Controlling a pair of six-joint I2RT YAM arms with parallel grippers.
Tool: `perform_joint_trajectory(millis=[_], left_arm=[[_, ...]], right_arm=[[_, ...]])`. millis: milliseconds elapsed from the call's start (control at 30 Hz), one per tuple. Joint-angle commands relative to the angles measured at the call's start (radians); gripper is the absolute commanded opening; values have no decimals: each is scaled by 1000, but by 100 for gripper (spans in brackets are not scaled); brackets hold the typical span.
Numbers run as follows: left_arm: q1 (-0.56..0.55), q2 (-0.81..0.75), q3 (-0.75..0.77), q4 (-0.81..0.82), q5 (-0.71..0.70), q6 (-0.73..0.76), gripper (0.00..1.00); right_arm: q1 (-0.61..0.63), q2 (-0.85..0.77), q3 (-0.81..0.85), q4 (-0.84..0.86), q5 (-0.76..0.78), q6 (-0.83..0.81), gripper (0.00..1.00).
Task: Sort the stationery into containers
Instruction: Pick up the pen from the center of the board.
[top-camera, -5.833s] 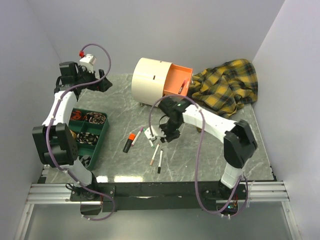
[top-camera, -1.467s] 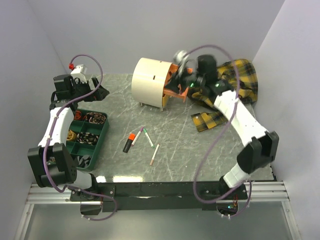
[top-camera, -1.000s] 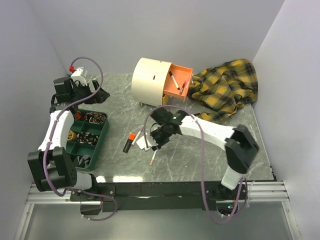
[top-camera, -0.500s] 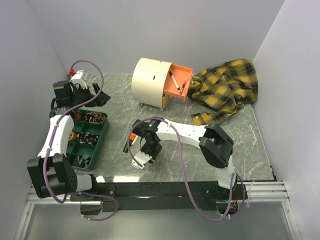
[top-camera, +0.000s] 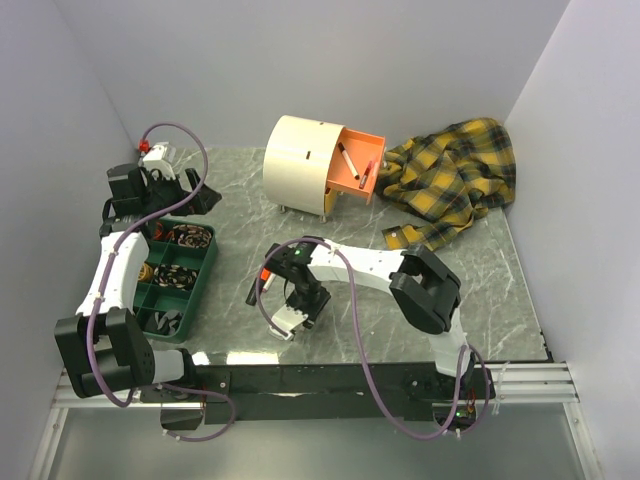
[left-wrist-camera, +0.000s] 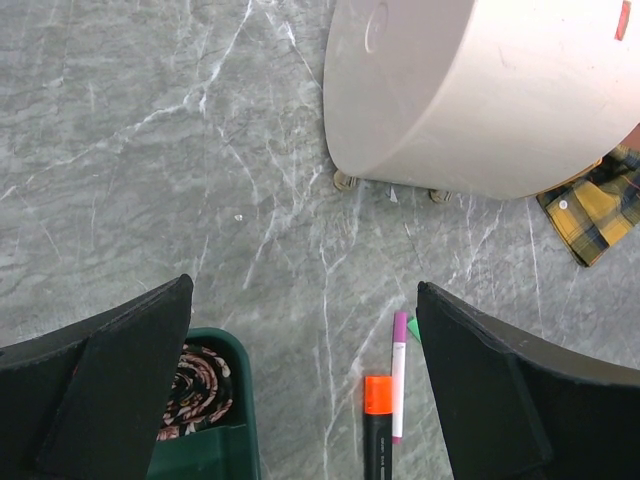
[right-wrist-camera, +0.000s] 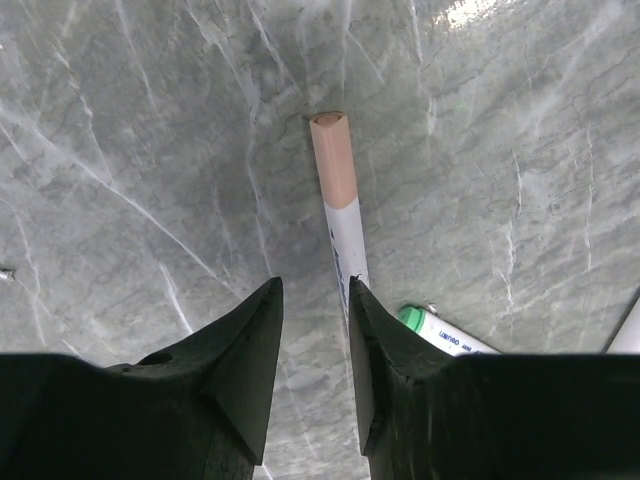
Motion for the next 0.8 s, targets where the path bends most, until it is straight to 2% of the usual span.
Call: perform_joint_trajectory(millis=[0,500,733,767], left_arm=[[7,-15,-3,36,20,-6,99],[13,-24,-18,27,3,5,100],[23,-36,-33,16,-2,11,100],[23,-35,-34,16,-2,13,99]], right_arm=[[-5,23,22,5,2,9,40],[-11,108,46,29,-10,27,36],[-16,102,-52,78,5,45,17],[-19,99,-57,88,-8,53,8]])
